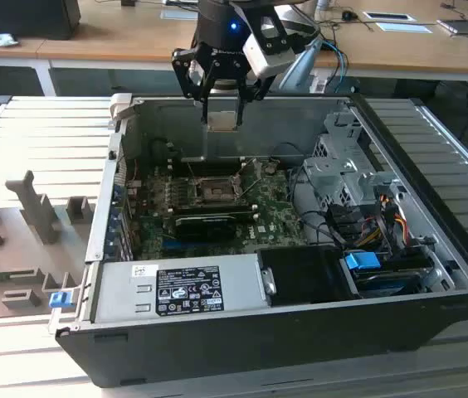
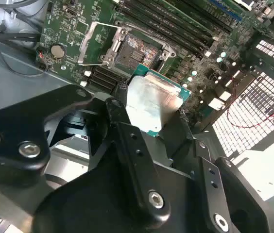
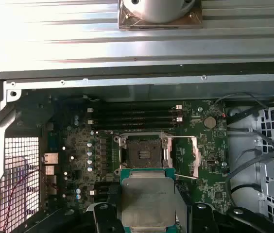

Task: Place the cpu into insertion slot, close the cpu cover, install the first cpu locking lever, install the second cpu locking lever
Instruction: 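Place the cpu into insertion slot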

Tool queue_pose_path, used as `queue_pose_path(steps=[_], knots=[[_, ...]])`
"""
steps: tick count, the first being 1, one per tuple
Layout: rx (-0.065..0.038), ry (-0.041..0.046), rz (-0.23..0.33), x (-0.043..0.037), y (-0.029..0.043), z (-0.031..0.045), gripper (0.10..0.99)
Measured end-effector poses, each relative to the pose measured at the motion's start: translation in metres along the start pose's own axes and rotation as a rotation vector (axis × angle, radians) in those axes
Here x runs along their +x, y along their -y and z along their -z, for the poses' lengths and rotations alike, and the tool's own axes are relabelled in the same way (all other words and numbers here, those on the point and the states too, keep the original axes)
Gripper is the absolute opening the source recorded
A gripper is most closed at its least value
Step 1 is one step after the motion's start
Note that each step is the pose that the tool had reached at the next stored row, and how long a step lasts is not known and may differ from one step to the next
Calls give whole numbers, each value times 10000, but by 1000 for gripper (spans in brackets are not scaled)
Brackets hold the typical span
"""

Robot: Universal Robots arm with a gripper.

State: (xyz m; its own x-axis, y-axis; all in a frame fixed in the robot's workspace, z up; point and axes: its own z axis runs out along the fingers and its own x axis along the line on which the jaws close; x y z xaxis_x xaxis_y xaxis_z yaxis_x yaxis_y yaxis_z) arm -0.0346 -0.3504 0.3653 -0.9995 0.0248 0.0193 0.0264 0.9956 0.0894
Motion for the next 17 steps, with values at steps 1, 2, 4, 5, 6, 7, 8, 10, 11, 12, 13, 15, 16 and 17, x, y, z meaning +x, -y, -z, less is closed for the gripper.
queue_pose_path(steps=[1,2,4,5,6,7,8,10,11,12,13,15,16,17], knots=[[0,0,0,0,0,0,533],[1,0,-5,0,0,0,533],[7,18,-198,0,0,0,533],[17,33,-359,0,1,-1,533],[20,46,-509,0,1,-1,533],[20,58,-646,0,0,-2,533],[19,73,-808,0,0,-3,533],[14,106,-1185,0,0,-4,533],[11,126,-1411,0,0,-6,533],[6,137,-1537,0,1,-12,533],[6,142,-1586,0,2,-21,533],[6,139,-1590,0,4,-42,533],[14,140,-1602,-1,5,-49,533],[22,143,-1632,-1,5,-51,533]])
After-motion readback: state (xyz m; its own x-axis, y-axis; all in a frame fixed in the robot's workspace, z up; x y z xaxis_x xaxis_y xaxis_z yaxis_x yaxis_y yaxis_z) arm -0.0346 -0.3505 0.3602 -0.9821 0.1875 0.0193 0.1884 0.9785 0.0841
